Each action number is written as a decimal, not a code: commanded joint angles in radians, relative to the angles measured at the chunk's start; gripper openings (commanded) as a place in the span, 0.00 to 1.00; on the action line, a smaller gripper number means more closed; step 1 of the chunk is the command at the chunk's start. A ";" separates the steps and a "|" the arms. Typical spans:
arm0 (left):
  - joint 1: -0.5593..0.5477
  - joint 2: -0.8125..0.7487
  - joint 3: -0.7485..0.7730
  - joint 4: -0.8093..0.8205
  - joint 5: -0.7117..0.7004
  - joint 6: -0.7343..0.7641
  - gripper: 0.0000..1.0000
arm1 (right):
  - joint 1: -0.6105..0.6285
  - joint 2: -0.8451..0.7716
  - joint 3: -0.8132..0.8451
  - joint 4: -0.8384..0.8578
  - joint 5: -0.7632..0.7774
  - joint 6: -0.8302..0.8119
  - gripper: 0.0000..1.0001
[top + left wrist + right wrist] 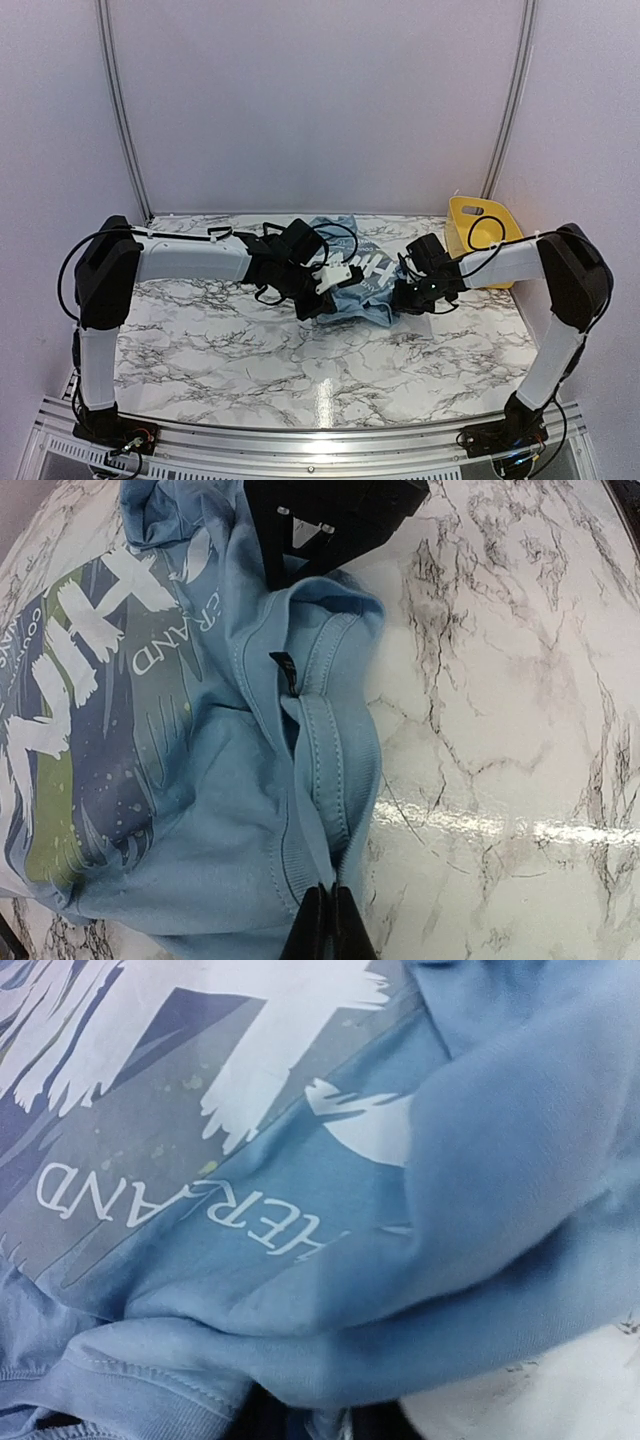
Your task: Pin the brooch onto the clothing
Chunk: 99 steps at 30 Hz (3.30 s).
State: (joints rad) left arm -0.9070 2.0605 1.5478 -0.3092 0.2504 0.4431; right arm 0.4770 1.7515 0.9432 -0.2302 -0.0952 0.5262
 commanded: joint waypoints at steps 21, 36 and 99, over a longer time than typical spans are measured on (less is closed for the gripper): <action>-0.202 -0.830 -0.233 -0.273 -0.243 -0.229 0.00 | 0.307 -0.694 0.536 -0.992 0.193 0.218 0.00; 0.118 0.051 0.991 -0.184 -0.573 0.026 0.00 | -0.235 -0.118 1.101 -0.375 0.238 -0.290 0.00; 0.244 -0.672 -0.659 0.160 -0.452 -0.711 0.83 | 0.502 0.412 0.734 -0.281 0.234 -0.163 0.66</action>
State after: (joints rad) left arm -0.6640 1.4044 0.9066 -0.1741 -0.1757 -0.2733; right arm 0.9817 2.1056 1.5791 -0.5045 0.1749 0.3641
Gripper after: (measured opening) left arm 0.831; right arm 0.687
